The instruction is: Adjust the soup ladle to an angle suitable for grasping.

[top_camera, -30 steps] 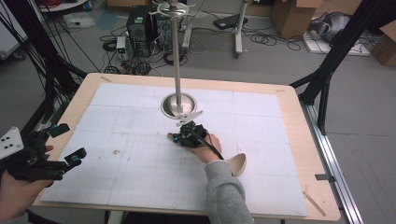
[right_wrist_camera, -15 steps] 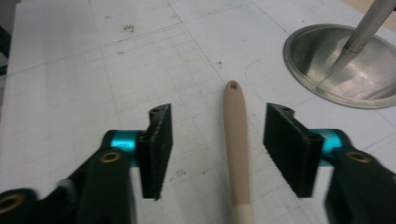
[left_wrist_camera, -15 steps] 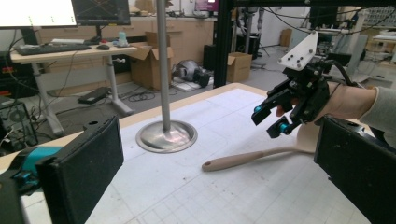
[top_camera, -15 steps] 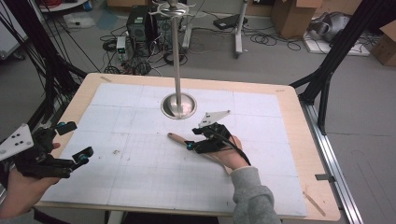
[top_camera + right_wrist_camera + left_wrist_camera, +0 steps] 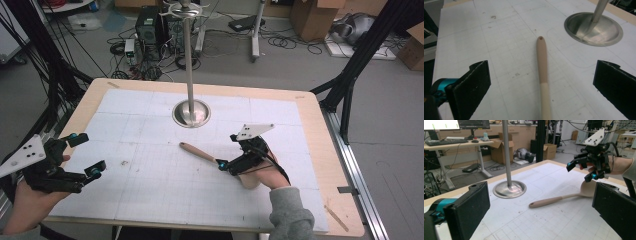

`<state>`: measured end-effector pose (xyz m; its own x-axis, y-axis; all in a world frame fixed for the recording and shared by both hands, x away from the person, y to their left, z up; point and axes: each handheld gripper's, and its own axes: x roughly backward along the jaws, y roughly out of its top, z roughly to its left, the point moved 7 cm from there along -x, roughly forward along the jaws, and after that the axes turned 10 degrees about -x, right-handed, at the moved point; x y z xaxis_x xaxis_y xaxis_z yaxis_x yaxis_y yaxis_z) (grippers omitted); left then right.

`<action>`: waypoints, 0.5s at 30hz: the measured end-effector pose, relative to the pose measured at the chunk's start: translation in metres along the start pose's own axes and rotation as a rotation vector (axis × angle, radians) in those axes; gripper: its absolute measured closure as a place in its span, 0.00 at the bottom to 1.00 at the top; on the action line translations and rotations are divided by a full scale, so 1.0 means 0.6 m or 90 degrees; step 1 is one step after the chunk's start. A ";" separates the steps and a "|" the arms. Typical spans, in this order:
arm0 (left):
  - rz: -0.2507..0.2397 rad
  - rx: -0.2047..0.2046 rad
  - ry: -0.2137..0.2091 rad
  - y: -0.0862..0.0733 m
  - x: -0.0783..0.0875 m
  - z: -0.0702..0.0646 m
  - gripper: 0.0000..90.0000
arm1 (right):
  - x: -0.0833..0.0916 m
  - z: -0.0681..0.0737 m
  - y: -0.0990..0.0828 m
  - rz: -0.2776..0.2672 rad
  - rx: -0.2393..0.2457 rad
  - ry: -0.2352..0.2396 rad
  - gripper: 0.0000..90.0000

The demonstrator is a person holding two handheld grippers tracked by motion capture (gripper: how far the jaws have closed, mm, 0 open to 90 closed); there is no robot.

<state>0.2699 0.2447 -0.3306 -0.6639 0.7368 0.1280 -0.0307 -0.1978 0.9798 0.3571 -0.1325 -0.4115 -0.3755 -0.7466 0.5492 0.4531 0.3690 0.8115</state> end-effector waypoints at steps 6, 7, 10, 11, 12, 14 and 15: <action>0.009 -0.001 0.009 -0.007 0.013 0.003 0.02 | 0.007 -0.019 -0.006 -0.002 -0.008 -0.004 0.00; 0.008 0.001 0.013 -0.008 0.017 0.004 0.02 | 0.006 -0.021 -0.007 0.000 -0.009 -0.004 0.00; 0.010 0.003 0.020 -0.010 0.027 0.006 0.02 | 0.002 -0.029 -0.009 0.008 -0.013 -0.006 0.00; 0.010 0.001 0.020 -0.011 0.029 0.006 0.02 | 0.001 -0.031 -0.009 0.009 -0.012 -0.005 0.00; 0.011 0.002 0.023 -0.010 0.031 0.005 0.02 | 0.000 -0.032 -0.010 0.009 -0.012 -0.003 0.00; 0.011 0.000 0.023 -0.010 0.036 0.004 0.02 | -0.003 -0.035 -0.012 0.015 -0.011 0.001 0.00; 0.011 0.001 0.025 -0.010 0.039 0.004 0.02 | -0.005 -0.036 -0.013 0.020 -0.011 0.002 0.00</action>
<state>0.2562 0.2647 -0.3333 -0.6932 0.7073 0.1384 -0.0185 -0.2094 0.9776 0.3724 -0.1452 -0.4239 -0.3578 -0.7367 0.5738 0.4783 0.3832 0.7902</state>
